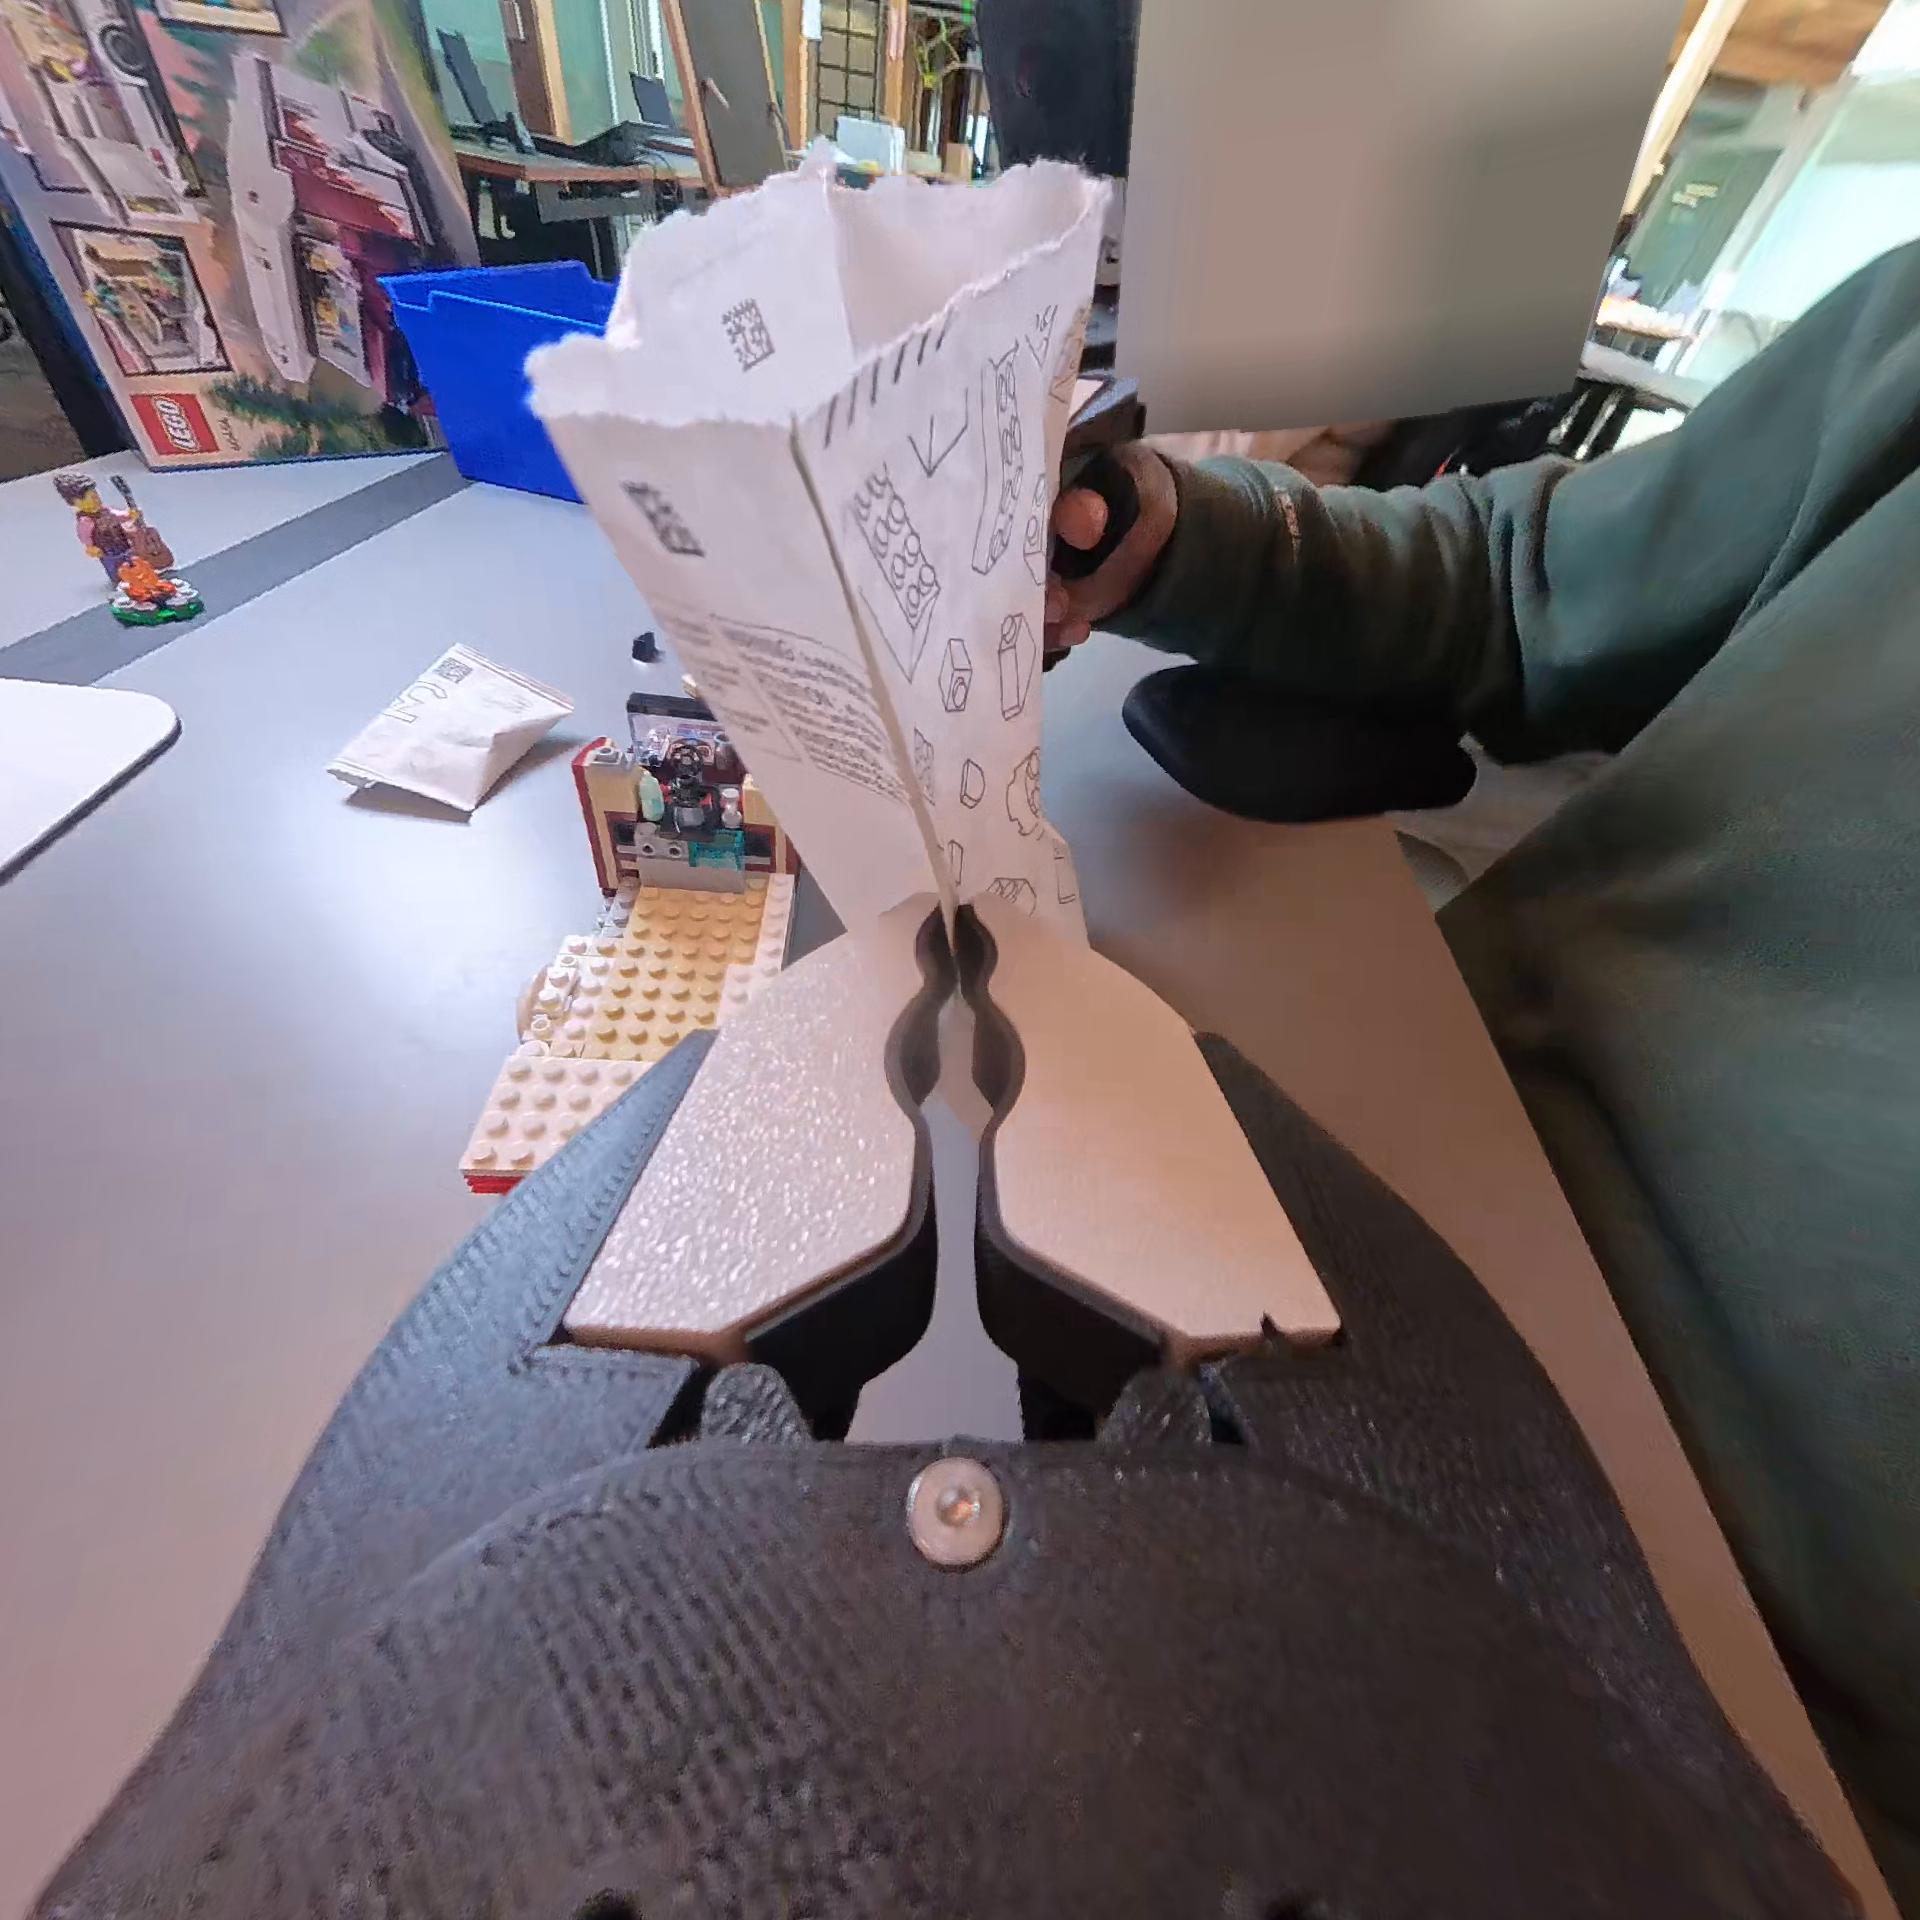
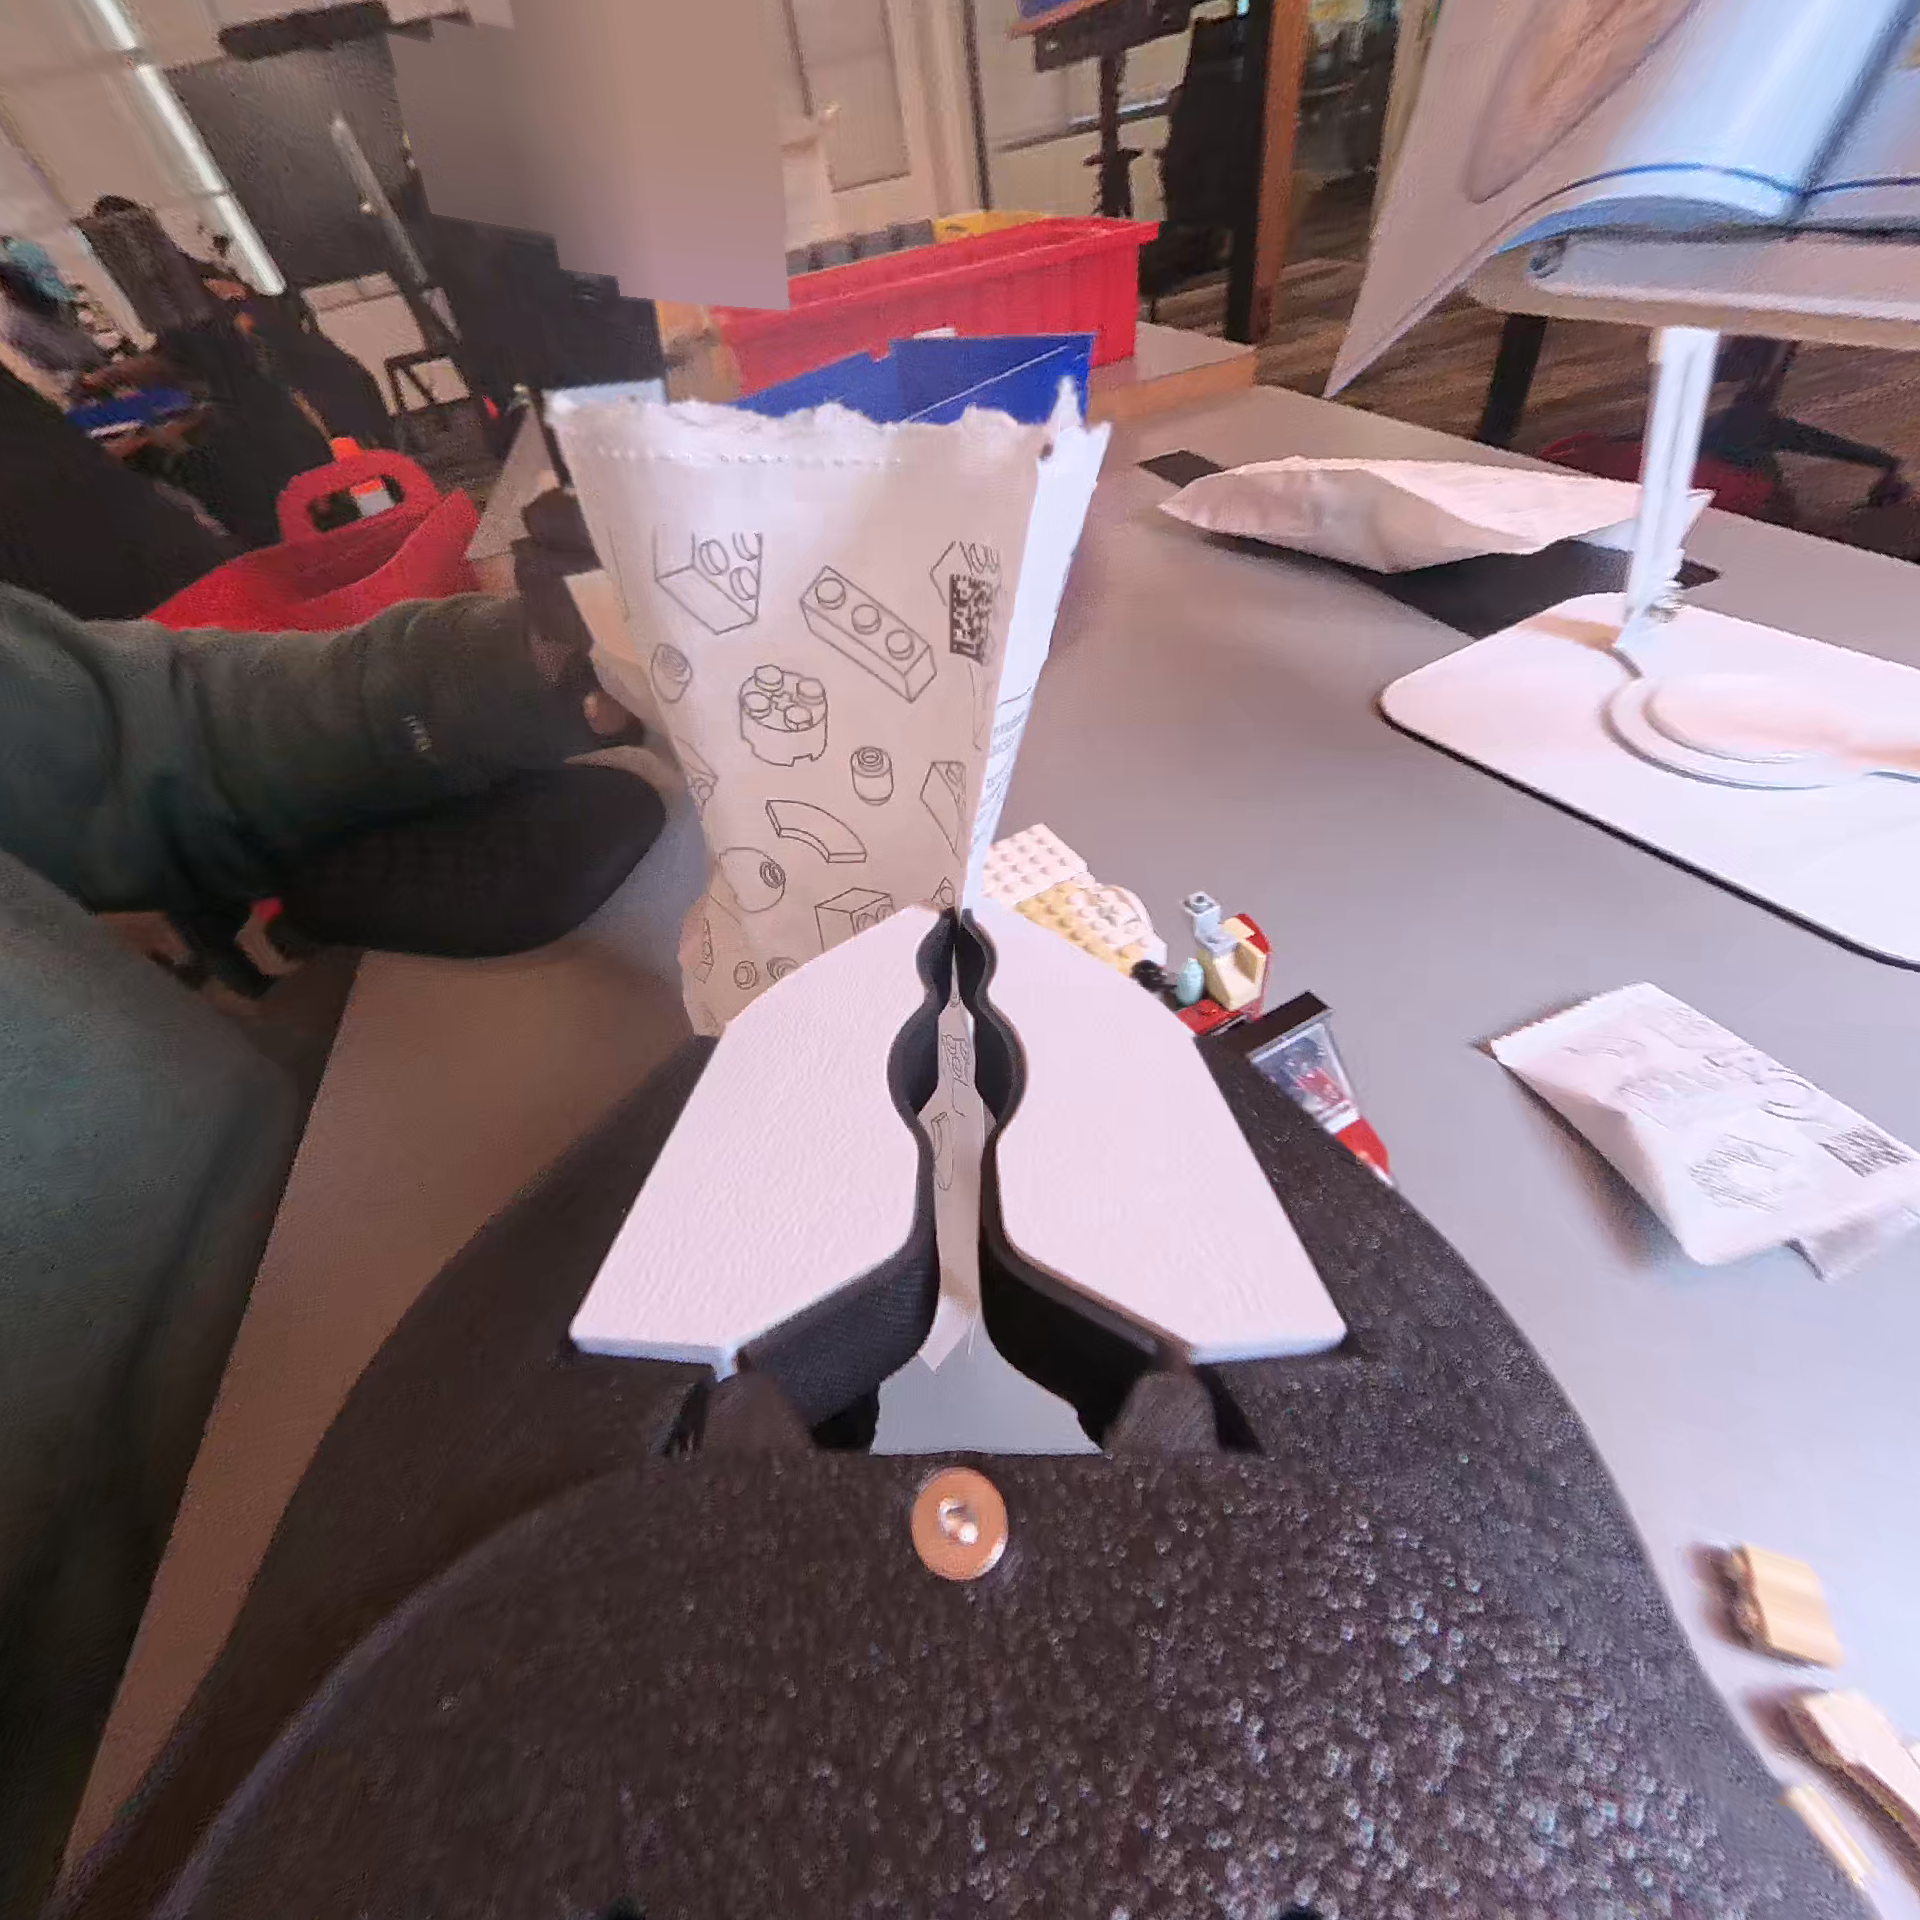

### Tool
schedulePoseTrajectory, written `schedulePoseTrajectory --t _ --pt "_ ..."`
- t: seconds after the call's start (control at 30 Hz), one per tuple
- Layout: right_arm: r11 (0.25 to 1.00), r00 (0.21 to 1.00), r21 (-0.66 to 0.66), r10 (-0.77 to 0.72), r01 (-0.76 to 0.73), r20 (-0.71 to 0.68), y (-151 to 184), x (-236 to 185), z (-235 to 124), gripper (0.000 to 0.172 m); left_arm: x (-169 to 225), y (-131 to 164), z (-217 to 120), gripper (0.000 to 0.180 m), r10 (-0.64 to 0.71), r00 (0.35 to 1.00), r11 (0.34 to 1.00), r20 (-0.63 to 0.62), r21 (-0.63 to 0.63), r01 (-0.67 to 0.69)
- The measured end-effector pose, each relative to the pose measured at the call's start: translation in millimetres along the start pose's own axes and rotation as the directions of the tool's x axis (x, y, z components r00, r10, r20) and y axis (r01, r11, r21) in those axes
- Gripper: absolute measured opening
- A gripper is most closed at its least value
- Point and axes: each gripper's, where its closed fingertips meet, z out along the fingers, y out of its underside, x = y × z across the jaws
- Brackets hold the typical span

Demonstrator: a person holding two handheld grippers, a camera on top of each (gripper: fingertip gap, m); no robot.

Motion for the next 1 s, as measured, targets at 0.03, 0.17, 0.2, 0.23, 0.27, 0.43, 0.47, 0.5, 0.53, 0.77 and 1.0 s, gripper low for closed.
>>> schedulePoseTrajectory --t 0.03,0.17,0.2,0.23,0.27,0.43,0.47,0.5,0.53,0.77,1.0 --pt "1.000 1.000 0.004 -0.003 0.003 -0.021 -1.4 3.5 -2.5 0.003 -2.8 -1.2 -0.4 0.000 -0.027 1.000 1.000 0.009 0.009 0.027" --pt "0.994 0.984 -0.019 -0.113 0.112 -0.137 -4.8 15.5 -14.1 0.011 -16.0 -6.8 -7.0 0.000 -0.163 0.986 0.984 0.029 0.071 0.161" --pt "0.987 0.973 -0.036 -0.162 0.159 -0.163 -4.8 16.3 -15.7 0.012 -18.3 -6.5 -8.3 0.001 -0.189 0.982 0.979 0.029 0.077 0.186" --pt "0.975 0.957 -0.061 -0.220 0.212 -0.190 -4.4 16.5 -16.4 0.017 -21.8 -4.9 -9.1 0.001 -0.211 0.977 0.975 0.042 0.078 0.208" --pt "0.958 0.934 -0.097 -0.286 0.271 -0.215 -3.5 15.8 -16.2 0.022 -25.9 -2.0 -9.5 0.001 -0.234 0.970 0.971 0.061 0.071 0.230" --pt "0.836 0.812 -0.259 -0.539 0.484 -0.222 5.3 2.3 -7.7 0.031 -32.9 6.0 -9.8 0.001 -0.303 0.949 0.952 0.085 0.063 0.298" --pt "0.825 0.807 -0.271 -0.552 0.495 -0.207 8.7 -0.2 -5.1 0.031 -33.6 7.8 -9.5 0.001 -0.293 0.951 0.956 0.096 0.052 0.289" --pt "0.823 0.810 -0.277 -0.553 0.496 -0.194 11.6 -1.9 -2.8 0.032 -33.0 8.4 -9.1 0.001 -0.283 0.954 0.959 0.099 0.045 0.280" --pt "0.827 0.818 -0.274 -0.546 0.490 -0.184 12.9 -3.1 -1.2 0.032 -32.1 7.9 -8.7 0.001 -0.277 0.956 0.961 0.097 0.042 0.274" --pt "0.829 0.820 -0.220 -0.550 0.514 -0.158 -23.1 -21.1 -5.6 0.043 -34.5 3.8 -10.3 0.000 -0.034 0.970 0.996 0.242 -0.070 0.053" --pt "0.573 0.637 -0.446 -0.771 0.687 -0.009 -48.5 -57.6 10.2 0.060 -27.4 -15.7 -4.9 0.000 0.370 0.856 0.912 0.362 -0.320 -0.259"
